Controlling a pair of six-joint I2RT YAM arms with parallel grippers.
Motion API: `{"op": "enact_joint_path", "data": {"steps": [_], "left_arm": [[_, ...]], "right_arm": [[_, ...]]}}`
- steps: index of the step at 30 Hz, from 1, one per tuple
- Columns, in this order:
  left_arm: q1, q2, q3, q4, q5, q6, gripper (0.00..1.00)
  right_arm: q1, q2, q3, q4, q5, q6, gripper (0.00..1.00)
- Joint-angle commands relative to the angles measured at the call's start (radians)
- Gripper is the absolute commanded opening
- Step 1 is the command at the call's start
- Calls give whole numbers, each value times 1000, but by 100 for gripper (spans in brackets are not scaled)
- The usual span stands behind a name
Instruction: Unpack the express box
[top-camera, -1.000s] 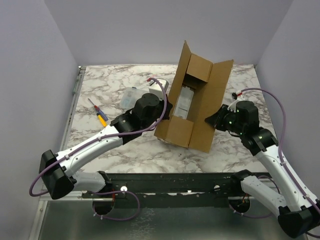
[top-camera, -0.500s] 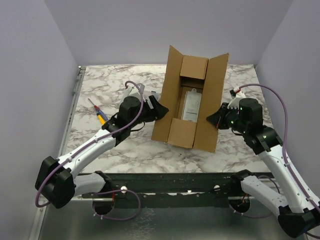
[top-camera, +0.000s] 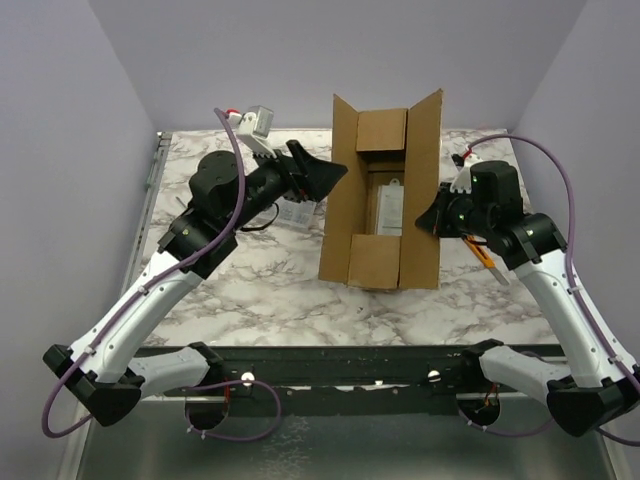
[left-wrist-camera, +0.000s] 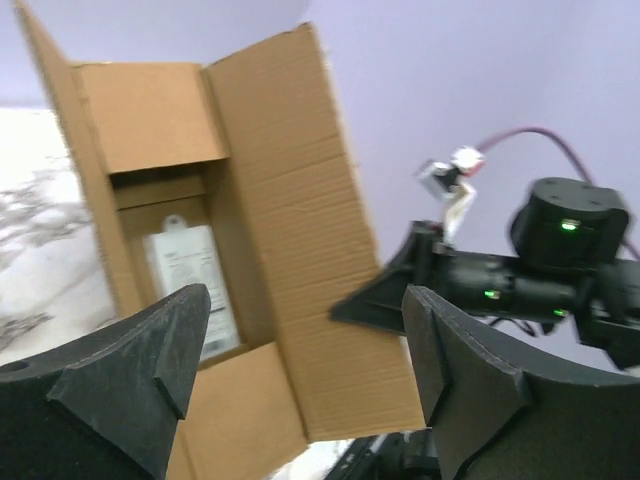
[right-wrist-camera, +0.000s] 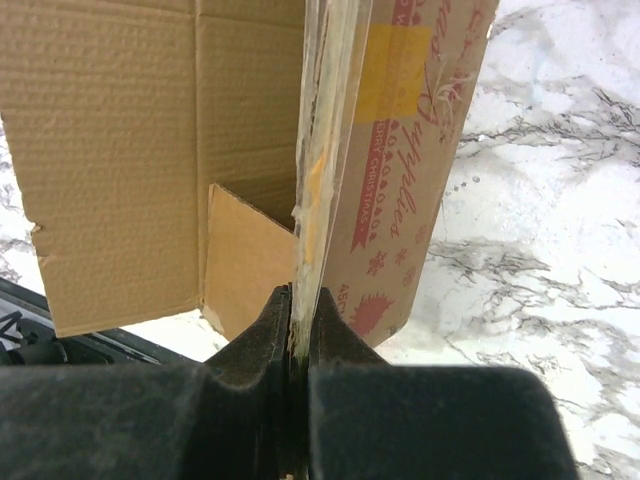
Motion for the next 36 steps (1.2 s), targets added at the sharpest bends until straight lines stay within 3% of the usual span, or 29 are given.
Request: {"op": "enact_joint_path", "data": {"steps": [1, 6, 9, 15, 26, 36], "left_arm": [[-109, 86, 53, -11, 9, -26, 81], [-267, 252, 103, -20, -175, -96, 70], [-281, 339, 109, -34, -282, -152, 58], [-296, 490, 200, -99, -513, -135, 44], [-312, 805, 483, -242, -608, -129, 33], [-307, 841, 477, -257, -649, -150, 23]], "right_arm": [[-1, -5, 39, -2, 5, -1, 0], [-1, -6, 8, 30, -14, 14, 0], [-1, -14, -3, 40, -15, 17, 0], [-1, -23, -10, 37, -1, 6, 0], [-1, -42, -81, 88, -78, 26, 0], [-1, -75, -105, 68, -35, 12, 0]]}}
